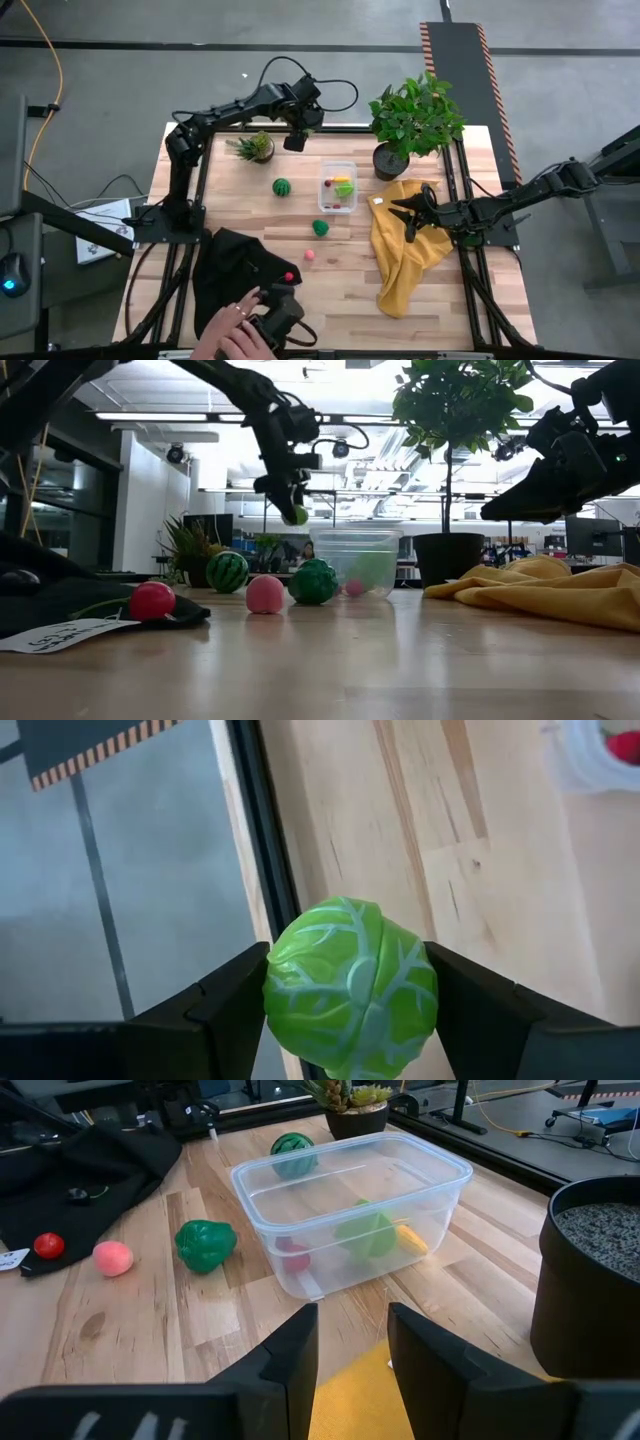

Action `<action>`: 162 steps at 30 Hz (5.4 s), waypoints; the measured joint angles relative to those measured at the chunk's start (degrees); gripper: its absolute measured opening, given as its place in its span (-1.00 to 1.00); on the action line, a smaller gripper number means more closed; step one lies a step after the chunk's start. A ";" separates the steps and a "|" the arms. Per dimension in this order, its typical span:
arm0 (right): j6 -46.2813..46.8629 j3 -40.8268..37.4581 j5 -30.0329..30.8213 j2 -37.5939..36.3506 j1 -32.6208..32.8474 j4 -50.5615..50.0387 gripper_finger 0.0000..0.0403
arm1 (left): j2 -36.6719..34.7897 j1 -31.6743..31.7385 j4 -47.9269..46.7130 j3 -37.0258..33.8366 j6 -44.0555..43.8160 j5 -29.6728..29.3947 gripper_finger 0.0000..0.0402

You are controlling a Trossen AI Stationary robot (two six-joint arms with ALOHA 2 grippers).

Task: Pick and placing Produce into tupperware
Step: Put the cabbage into the transparent bin, then put the black cherry into the transparent bin

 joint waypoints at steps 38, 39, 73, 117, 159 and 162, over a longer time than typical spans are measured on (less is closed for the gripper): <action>0.00 0.00 0.00 -0.02 0.02 -0.13 -0.43 | -11.99 -17.51 -10.29 0.00 -31.31 3.43 0.17; 0.00 0.00 0.01 -0.02 0.02 -0.13 -0.43 | -11.99 -18.14 -10.00 0.00 -31.57 3.43 0.17; 0.00 0.07 0.02 0.07 0.00 -1.71 -0.43 | -2.95 -24.88 -0.85 0.00 -35.36 3.43 0.17; 0.00 0.04 0.00 0.04 0.00 -2.47 -0.43 | 1.93 -24.51 -0.03 0.00 -33.85 3.45 0.17; 0.00 0.00 0.02 0.04 0.02 -2.49 -0.43 | -3.30 -25.87 -6.22 0.00 -32.78 2.87 0.22; 0.00 0.00 0.01 0.04 0.01 -2.51 -0.43 | -6.51 -26.21 -7.45 0.00 -34.15 2.14 0.15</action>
